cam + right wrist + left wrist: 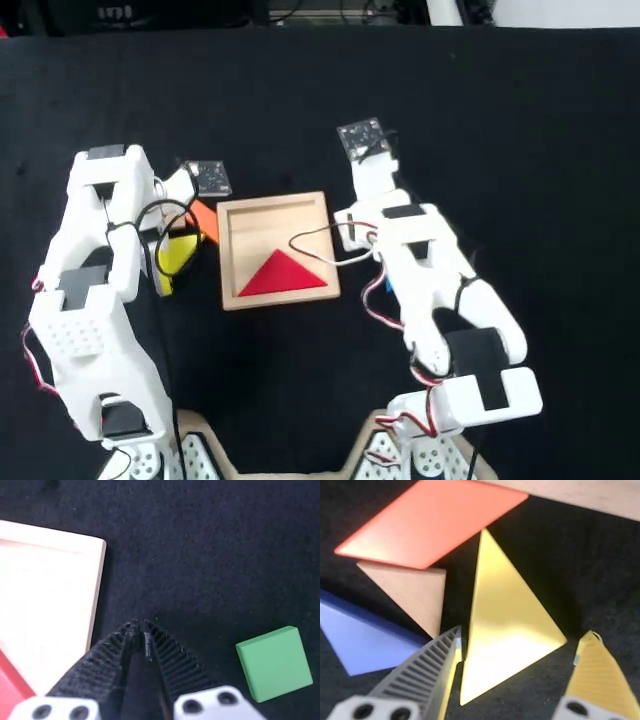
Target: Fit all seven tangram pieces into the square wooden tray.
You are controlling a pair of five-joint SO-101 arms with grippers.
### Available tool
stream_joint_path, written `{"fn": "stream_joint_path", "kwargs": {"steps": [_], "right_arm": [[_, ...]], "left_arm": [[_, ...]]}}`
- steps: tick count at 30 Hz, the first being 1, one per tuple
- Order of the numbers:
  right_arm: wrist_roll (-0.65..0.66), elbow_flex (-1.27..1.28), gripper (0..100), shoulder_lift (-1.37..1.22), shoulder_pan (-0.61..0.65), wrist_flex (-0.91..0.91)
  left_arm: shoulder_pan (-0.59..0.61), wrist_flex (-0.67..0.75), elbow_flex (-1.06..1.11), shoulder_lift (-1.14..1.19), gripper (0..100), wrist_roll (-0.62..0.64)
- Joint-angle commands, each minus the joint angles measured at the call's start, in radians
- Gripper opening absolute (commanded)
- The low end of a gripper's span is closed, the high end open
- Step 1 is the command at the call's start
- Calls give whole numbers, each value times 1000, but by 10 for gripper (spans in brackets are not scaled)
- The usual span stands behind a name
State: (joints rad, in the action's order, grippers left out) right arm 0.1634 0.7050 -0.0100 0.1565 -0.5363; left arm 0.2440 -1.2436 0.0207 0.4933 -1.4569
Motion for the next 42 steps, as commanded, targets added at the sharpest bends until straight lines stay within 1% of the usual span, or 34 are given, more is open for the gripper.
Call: {"fn": "stream_joint_path", "kwargs": {"steps": [1,5,7,9,12,15,19,21,24,26,30,32,38,42], "right_arm": [[11,-67,12,4,-21,12],[11,-68,12,4,-21,14],[11,-68,12,4,-21,14],[11,-68,12,4,-21,14],[11,-68,12,4,-21,12],[11,-68,12,4,-21,12],[11,-68,12,4,-21,12],[11,-68,12,4,-23,12],[11,-68,12,4,-23,12],[14,-68,12,5,-23,12],[44,-68,12,5,-21,11],[44,-68,12,5,-21,11],[44,-68,12,5,-21,11],[44,-67,12,5,-21,11]], "left_arm": [[18,11,-41,28,359,-157],[18,5,-41,31,359,-173],[22,-58,-53,29,359,-236],[22,-117,-87,29,350,-255],[28,-117,-124,41,317,-255],[21,-110,-101,41,318,-253],[-4,-8,-24,41,318,-158],[-5,15,2,31,319,-133],[-7,-21,1,29,320,-120],[-7,-63,-18,21,338,-97],[-12,-80,-36,-5,362,84],[-24,-74,-35,-11,371,123],[-48,-61,-36,-5,371,114],[-47,0,18,-5,370,21]]}}
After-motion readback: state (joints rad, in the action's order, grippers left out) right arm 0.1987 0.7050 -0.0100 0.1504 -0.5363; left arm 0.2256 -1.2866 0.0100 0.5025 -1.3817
